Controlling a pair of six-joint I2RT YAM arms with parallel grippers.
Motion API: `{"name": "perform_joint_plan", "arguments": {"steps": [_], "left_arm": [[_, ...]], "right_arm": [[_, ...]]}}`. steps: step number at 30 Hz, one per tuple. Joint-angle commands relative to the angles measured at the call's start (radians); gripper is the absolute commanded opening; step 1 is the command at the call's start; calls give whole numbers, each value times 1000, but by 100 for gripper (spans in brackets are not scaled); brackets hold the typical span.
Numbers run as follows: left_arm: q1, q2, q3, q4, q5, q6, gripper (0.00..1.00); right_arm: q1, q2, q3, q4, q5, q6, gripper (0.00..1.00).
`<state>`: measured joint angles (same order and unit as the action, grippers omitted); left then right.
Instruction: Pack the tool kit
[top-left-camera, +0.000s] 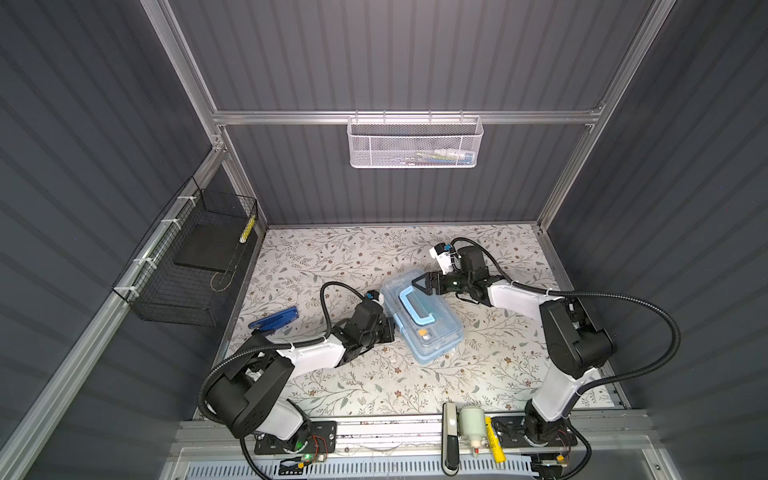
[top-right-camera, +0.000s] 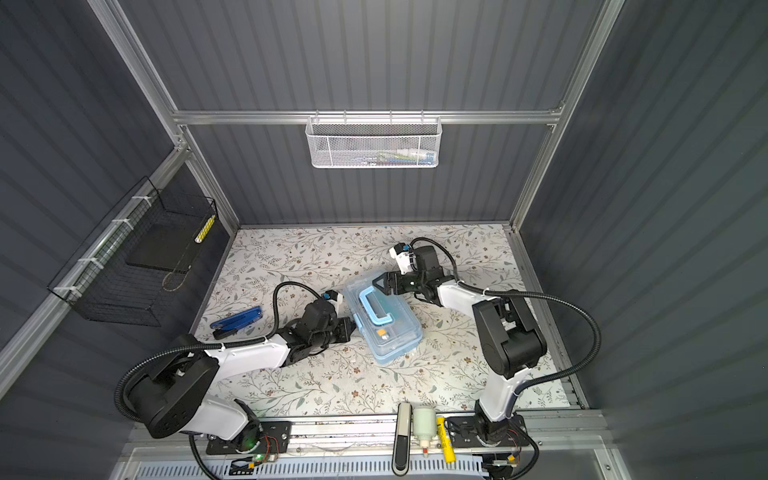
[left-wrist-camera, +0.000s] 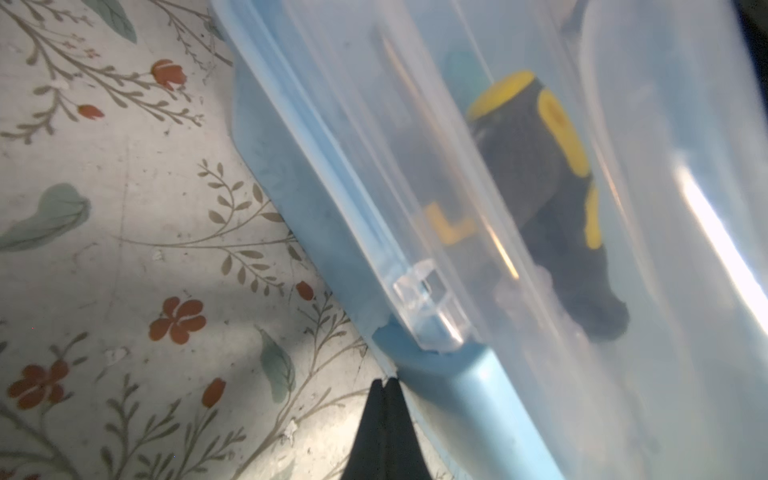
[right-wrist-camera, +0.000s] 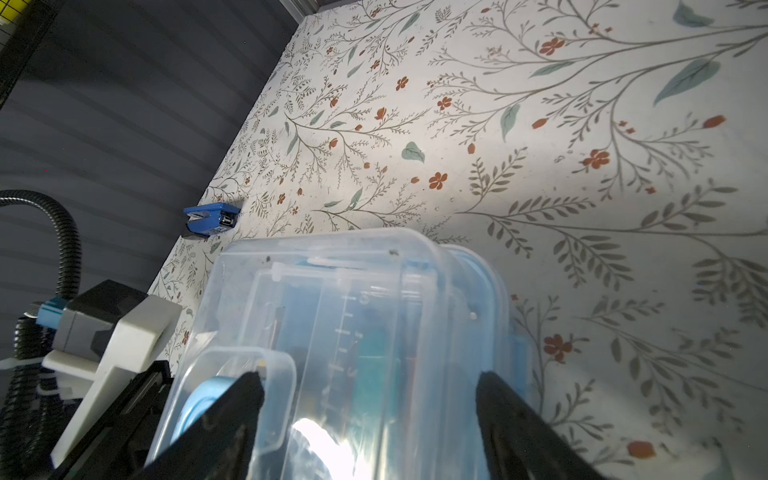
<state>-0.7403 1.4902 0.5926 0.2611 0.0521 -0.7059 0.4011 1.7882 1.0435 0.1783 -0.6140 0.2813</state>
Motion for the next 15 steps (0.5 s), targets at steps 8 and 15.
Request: {"name": "perform_joint_plan", "arguments": {"steps": [8,15], "left_arm": [[18,-41,70,21,-46,95,0],[188,-293,101,-322,-339,321,0]], "right_arm": [[23,17,-92,-112,0,43,81],[-46,-119,-125,-90,75,54,81]]}}
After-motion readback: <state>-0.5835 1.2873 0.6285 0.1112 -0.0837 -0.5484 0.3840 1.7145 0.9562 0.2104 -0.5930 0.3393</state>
